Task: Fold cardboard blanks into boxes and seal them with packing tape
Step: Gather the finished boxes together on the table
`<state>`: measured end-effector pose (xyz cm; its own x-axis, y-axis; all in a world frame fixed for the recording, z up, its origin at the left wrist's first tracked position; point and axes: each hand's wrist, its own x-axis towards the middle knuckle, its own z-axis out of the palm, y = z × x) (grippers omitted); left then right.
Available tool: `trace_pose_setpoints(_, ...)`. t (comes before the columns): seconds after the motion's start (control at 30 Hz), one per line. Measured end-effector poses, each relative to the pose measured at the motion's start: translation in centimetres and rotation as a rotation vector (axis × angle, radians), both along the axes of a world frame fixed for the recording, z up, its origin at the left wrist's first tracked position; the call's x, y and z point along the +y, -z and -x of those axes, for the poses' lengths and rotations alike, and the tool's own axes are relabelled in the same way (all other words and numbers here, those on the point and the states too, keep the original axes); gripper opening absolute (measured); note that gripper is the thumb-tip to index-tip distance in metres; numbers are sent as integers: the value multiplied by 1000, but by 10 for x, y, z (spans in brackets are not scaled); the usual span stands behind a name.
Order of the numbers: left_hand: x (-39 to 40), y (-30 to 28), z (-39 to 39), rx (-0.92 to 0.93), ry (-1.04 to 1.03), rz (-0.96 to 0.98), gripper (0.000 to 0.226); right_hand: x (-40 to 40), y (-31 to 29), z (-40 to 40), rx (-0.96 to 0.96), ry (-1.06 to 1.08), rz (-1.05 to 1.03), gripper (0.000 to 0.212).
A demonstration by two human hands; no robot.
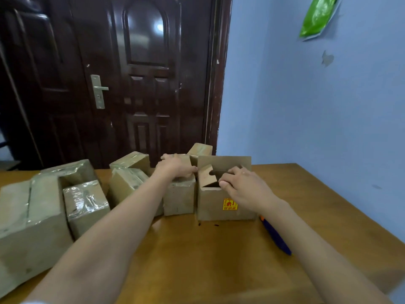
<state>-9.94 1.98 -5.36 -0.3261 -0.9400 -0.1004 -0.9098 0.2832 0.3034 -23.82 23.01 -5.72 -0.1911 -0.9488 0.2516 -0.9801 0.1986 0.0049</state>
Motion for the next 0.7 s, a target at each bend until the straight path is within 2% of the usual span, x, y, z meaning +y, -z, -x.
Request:
trace_pose_setpoints(0.07,-4,-5,-3,17,4,-23,110,3,2,0,-21,-5,15,41)
trace_pose_setpoints(0.17,-8,-23,-17,54,8,-13,115,5,0,1,-81,-3,44,41)
trace_pose_setpoints(0.3,1,-66,-44,206,-22,40,113,-3,-12,-5,-151,2,34,41)
trace_pose_setpoints(0.47,20,-111,-92,394,-45,1,117,-15,-26,-18,-154,9,-48,39)
trace_pose_setpoints(0.57,37,-125,-117,515,-42,-19,117,-19,-30,-31,-135,36,-42,45)
trace_pose_setpoints(0.7,58,-127,-136,747,-57,0,114,-24,-35,-48,-263,102,144,68)
